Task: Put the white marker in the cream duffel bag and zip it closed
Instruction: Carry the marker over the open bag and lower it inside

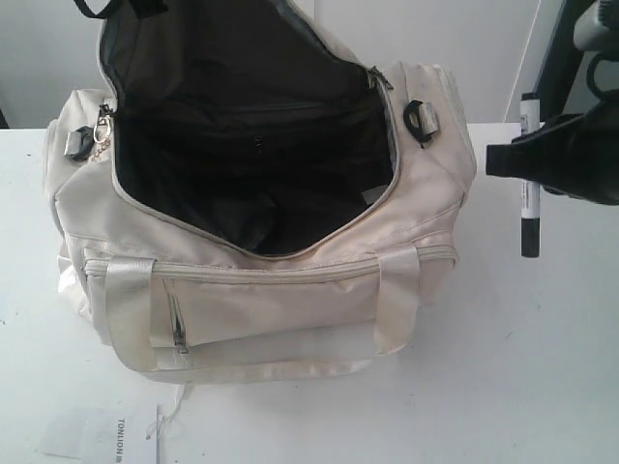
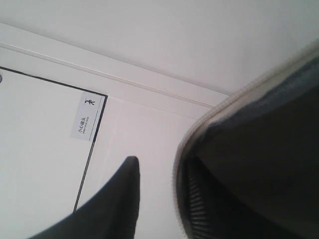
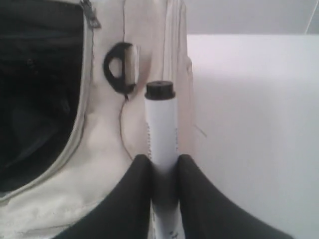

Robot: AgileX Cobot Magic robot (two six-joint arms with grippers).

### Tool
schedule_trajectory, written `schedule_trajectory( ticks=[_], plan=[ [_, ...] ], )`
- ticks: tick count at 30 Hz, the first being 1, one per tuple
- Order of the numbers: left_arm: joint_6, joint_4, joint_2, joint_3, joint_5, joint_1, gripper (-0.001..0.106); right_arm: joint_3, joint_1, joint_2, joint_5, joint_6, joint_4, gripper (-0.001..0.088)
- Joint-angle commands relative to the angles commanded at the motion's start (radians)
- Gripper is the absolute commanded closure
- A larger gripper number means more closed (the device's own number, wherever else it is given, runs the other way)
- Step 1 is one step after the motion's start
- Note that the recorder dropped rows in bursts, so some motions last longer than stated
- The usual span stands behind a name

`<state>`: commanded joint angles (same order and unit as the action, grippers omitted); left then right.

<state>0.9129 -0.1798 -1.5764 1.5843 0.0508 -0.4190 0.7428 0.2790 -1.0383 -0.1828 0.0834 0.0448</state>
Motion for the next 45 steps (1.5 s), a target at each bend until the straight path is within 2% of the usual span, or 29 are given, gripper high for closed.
schedule_trajectory(
  ticks=[8,19,29,36,45],
  plan=[
    [0.0,0.0,0.0,0.0,0.0,0.0,0.068,0.0,0.024,0.0,0.193,-0.006,0.0,0.0868],
    [0.0,0.0,0.0,0.0,0.0,0.0,0.068,0.0,0.136,-0.014,0.483,-0.006,0.0,0.0868],
    [0.0,0.0,0.0,0.0,0.0,0.0,0.068,0.0,0.281,-0.189,0.755,0.004,0.018,0.0868],
    [0.0,0.0,0.0,0.0,0.0,0.0,0.068,0.004,0.339,-0.334,0.96,0.025,0.018,0.0868],
    [0.0,0.0,0.0,0.0,0.0,0.0,0.068,0.098,0.371,-0.472,0.983,0.025,0.09,0.0853]
  ],
)
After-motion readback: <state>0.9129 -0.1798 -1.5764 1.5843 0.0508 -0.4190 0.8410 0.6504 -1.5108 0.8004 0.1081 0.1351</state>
